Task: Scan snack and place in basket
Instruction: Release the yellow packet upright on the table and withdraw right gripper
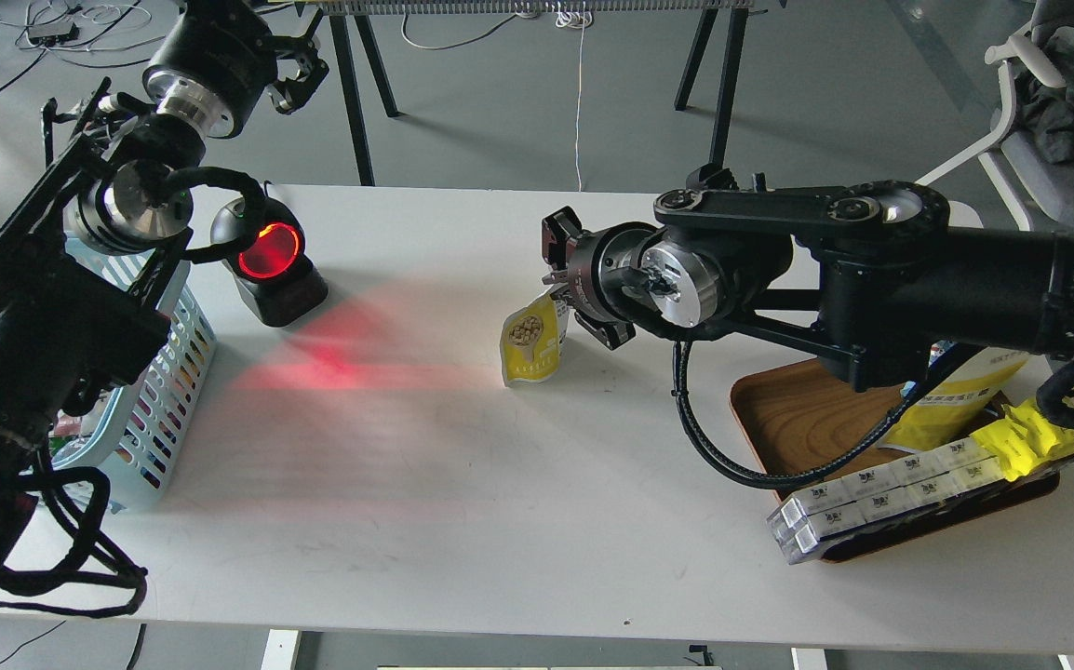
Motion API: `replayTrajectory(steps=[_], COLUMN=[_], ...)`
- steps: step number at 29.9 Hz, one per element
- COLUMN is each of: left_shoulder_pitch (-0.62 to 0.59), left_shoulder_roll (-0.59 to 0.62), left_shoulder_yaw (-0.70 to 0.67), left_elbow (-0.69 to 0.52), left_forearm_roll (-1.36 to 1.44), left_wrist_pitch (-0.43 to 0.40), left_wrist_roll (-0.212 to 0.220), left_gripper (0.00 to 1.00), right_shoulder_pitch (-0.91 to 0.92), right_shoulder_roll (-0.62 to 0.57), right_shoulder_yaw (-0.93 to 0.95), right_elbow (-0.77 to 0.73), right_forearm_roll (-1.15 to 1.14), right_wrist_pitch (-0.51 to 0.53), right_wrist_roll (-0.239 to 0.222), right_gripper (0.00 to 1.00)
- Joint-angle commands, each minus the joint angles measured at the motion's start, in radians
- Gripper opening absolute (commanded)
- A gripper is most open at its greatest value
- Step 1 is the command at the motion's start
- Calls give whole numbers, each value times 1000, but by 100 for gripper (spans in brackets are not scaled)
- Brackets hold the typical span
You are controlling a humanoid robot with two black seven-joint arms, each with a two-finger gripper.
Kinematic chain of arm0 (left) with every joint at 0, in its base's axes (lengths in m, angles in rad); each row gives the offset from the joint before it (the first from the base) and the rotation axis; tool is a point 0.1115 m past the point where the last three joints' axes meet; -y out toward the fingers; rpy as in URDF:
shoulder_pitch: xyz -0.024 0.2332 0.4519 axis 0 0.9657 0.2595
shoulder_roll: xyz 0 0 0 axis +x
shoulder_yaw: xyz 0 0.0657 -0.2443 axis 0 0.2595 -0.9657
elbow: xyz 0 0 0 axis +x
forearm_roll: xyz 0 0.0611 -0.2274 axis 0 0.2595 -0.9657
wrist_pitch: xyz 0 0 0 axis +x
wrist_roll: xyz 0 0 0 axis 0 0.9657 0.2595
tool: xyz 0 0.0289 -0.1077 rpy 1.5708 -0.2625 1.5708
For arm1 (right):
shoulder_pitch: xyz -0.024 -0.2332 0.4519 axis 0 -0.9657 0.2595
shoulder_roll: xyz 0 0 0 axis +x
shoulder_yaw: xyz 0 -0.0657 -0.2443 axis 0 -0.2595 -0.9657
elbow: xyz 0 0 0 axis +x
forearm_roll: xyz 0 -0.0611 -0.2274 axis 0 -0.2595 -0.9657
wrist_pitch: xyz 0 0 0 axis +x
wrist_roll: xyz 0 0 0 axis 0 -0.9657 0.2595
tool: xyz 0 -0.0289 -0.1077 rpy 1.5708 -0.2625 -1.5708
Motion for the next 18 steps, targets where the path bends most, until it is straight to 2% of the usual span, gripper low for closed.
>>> replayTrajectory(steps=[1,2,4,9,18], left_shoulder_pitch=[0,0,0,-6,-18], left_shoulder_roll=[0,0,2,3,38], left_shoulder_yaw=[0,0,0,0,11], left_elbow=[0,0,0,2,52], left_forearm_roll=[0,0,2,0,23], left_wrist_pitch=[0,0,0,1,11], left_wrist_roll=[-1,0,0,11,34], left_gripper=[100,100,100,100,100], right_shoulder_pitch=[8,13,20,47,116], right_shoulder_roll=[0,0,0,-31,-251], right_shoulder_yaw=[5,12,28,31,85], right_elbow=[-9,-10,-10,-4,3], right_forearm_roll=[0,0,0,6,2], right_wrist_pitch=[0,0,0,0,0], right_wrist_roll=[0,0,0,0,0], right_gripper=[47,60,100,100,100])
